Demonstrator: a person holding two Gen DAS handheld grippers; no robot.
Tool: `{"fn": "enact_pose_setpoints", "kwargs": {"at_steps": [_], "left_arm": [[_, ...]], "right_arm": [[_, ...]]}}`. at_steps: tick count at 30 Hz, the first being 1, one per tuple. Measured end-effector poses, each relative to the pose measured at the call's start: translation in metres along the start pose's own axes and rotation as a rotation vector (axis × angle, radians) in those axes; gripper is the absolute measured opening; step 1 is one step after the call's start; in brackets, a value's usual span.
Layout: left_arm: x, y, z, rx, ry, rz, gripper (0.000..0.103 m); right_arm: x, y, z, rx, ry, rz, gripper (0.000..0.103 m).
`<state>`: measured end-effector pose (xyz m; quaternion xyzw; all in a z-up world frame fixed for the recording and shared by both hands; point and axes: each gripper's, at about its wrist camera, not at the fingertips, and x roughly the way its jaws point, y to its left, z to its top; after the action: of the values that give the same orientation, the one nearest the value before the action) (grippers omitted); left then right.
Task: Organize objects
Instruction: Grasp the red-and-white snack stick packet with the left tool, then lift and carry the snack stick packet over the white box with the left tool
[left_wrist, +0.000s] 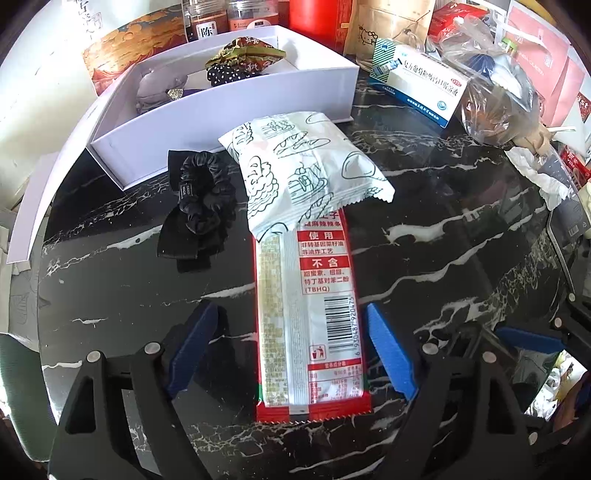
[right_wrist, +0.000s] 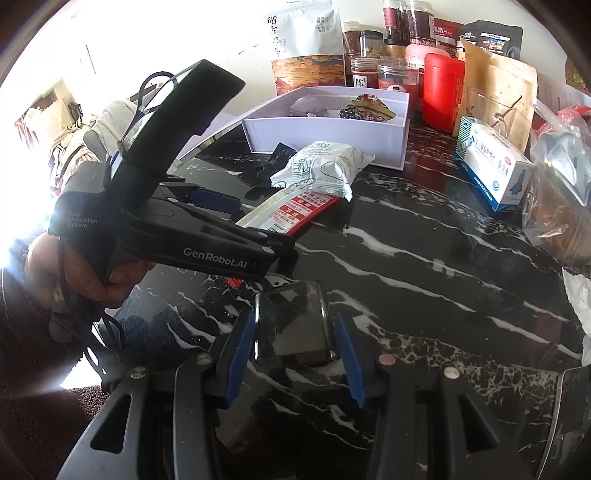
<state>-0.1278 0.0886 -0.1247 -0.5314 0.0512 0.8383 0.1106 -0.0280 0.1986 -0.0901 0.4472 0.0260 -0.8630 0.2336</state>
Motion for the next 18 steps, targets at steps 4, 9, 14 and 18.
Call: {"fn": "enact_pose_setpoints", "kwargs": {"at_steps": [4, 9, 14, 18], "left_arm": [[-0.007, -0.003, -0.004, 0.02, -0.037, -0.004, 0.05], [-0.014, -0.003, -0.012, 0.032, -0.029, -0.017, 0.048], [-0.027, 0.004, -0.034, 0.031, -0.011, -0.035, 0.047], [-0.039, 0.011, -0.056, 0.029, 0.004, -0.034, 0.047]], "right_arm": [[0.004, 0.001, -0.001, 0.003, 0.008, 0.018, 0.047], [0.009, 0.002, -0.004, 0.004, 0.02, 0.008, 0.047], [0.009, -0.002, -0.005, 0.017, 0.015, 0.022, 0.047], [0.009, -0.002, -0.005, 0.011, 0.01, 0.016, 0.048]]}}
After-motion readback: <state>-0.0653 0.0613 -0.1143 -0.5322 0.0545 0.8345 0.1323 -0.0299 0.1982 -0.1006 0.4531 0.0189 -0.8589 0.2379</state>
